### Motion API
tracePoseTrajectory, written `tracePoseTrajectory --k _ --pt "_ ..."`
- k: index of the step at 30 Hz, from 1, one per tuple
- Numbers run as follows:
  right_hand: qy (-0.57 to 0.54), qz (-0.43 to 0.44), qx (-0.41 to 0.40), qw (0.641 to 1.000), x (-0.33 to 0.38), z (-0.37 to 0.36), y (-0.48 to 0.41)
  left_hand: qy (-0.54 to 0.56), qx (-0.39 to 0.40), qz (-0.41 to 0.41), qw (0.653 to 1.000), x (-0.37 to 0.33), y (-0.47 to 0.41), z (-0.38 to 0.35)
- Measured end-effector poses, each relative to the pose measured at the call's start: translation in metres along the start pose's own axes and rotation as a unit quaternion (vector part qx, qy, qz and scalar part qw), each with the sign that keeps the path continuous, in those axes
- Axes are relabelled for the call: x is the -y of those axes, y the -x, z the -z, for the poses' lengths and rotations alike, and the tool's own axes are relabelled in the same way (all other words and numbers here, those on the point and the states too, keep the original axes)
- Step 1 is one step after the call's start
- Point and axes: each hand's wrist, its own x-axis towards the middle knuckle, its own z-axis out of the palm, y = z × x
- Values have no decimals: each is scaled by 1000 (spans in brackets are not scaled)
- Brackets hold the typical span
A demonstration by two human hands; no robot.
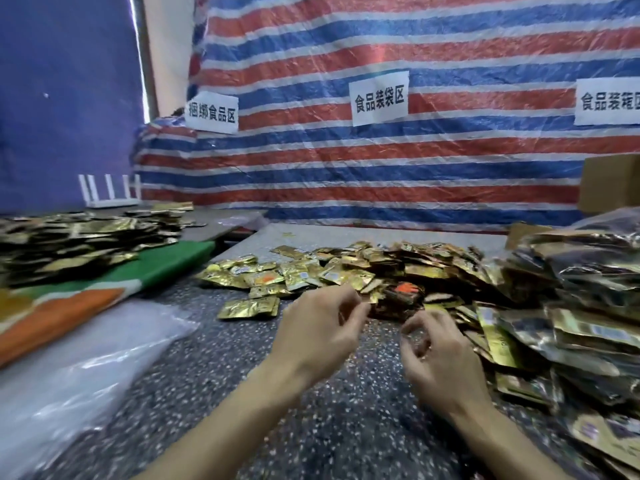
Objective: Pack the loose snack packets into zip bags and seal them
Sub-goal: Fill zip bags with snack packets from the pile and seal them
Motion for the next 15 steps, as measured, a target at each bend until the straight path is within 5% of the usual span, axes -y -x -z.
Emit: tracePoseTrajectory --k 5,12,15 --pt "-12 10 23 1000 4 -1 5 -171 -13 148 974 82 19 39" --pt "-38 0 10 999 -2 -2 4 -420 86 406 807 171 39 86" --pt "-43 -8 8 999 -5 -1 4 -456 71 411 786 178 46 91"
